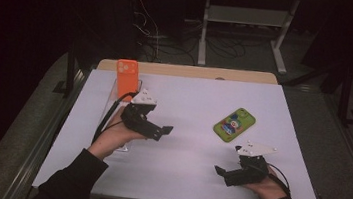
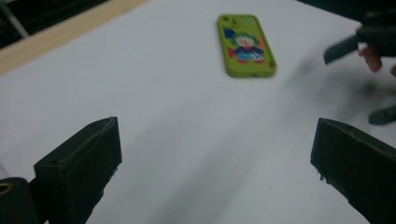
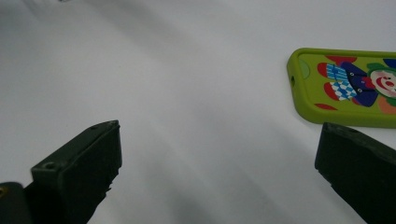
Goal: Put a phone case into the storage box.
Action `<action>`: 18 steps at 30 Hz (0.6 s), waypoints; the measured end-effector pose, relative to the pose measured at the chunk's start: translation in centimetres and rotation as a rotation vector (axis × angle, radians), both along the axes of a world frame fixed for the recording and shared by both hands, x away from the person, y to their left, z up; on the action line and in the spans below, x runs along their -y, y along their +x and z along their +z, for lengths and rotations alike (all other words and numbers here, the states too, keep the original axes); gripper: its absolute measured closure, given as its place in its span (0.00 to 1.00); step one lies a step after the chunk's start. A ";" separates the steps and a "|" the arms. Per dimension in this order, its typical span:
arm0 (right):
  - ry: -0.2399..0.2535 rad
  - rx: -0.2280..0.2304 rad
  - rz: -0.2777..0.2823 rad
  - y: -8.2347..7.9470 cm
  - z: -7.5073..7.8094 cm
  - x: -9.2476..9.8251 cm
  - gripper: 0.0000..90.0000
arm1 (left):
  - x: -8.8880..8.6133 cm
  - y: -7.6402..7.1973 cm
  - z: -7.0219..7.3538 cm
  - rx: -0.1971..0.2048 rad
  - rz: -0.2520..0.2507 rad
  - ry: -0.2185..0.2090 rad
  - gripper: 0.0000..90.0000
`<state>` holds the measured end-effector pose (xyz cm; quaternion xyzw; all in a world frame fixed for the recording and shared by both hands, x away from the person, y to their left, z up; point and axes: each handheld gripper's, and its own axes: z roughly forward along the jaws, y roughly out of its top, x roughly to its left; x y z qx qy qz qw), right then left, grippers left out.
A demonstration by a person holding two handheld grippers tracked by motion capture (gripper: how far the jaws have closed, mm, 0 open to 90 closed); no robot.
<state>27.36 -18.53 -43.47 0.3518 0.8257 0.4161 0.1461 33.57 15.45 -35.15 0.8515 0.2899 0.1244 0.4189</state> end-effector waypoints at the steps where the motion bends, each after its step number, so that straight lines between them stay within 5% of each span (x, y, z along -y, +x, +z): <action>1: 0.005 -0.004 -0.003 0.0 0.1 -0.1 0.00 | 0.2 -0.4 -0.5 -0.004 -0.011 0.007 0.02; 13: -0.010 -0.029 -0.019 0.1 -0.1 -0.2 0.00 | 1.7 -3.6 -6.2 -0.043 -0.092 0.047 0.02; 18: -0.027 -0.068 -0.012 0.5 0.6 -0.6 0.00 | 1.9 -4.1 -7.3 -0.053 -0.116 0.079 0.02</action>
